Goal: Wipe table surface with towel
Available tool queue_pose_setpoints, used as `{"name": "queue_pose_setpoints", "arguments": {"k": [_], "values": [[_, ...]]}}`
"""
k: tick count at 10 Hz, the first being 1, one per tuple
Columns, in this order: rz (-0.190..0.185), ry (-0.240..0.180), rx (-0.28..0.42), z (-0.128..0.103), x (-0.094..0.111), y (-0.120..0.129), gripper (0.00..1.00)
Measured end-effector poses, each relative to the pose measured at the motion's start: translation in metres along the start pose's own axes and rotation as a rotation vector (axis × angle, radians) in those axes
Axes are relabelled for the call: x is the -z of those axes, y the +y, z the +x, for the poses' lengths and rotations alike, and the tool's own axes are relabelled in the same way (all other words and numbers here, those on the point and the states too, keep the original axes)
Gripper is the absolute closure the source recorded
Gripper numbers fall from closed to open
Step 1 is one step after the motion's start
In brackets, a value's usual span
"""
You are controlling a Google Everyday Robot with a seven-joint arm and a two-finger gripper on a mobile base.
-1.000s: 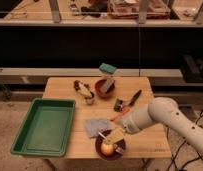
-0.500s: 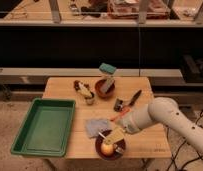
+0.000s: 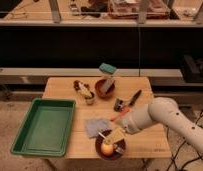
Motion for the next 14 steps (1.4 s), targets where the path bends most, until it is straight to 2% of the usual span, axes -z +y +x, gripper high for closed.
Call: {"name": "queue_pose_setpoints", "arguments": {"k": [7, 9, 10, 12, 14], "values": [[-0.006, -0.002, 0.0, 0.0, 0.0, 0.001, 0.23], [-0.057, -0.04, 0.003, 0.005, -0.009, 0.012, 0.23], [-0.098, -0.063, 0.008, 0.014, -0.015, 0.026, 0.23], [-0.167, -0.092, 0.025, 0.04, -0.026, 0.059, 0.23], [-0.251, -0.111, 0.058, 0.072, -0.036, 0.084, 0.23]]}}
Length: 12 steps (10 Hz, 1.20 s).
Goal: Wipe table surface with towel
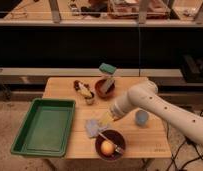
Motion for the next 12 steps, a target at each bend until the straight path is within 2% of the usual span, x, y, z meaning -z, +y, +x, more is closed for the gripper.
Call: {"name": "queue_pose_setpoints", "arguments": {"k": [2, 3, 5, 10, 12], "values": [[-0.095, -0.02, 0.032, 0.025, -0.01, 0.01, 0.23], [-0.116, -0.03, 0.045, 0.03, -0.014, 0.009, 0.23], [-0.17, -0.081, 0.08, 0.033, -0.032, 0.009, 0.23], [-0.204, -0.183, 0.1, 0.014, -0.09, 0.01, 0.23], [-0.204, -0.216, 0.114, 0.007, -0.107, 0.0, 0.23]]}}
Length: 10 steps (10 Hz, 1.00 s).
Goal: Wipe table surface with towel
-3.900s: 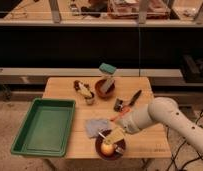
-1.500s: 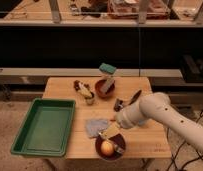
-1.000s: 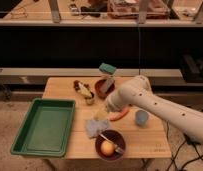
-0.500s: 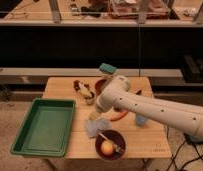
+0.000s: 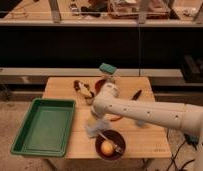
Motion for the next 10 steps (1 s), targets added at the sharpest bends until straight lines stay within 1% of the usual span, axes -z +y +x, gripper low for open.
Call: {"name": "queue_pose_setpoints", "arguments": {"k": [5, 8, 9, 10], "values": [[0.0, -0.062, 0.012, -0.02, -0.023, -0.025, 0.23], [0.01, -0.081, 0.028, -0.021, -0.032, -0.038, 0.23], [0.013, -0.084, 0.028, -0.022, -0.033, -0.039, 0.27], [0.017, -0.087, 0.028, -0.023, -0.034, -0.04, 0.37]]}}
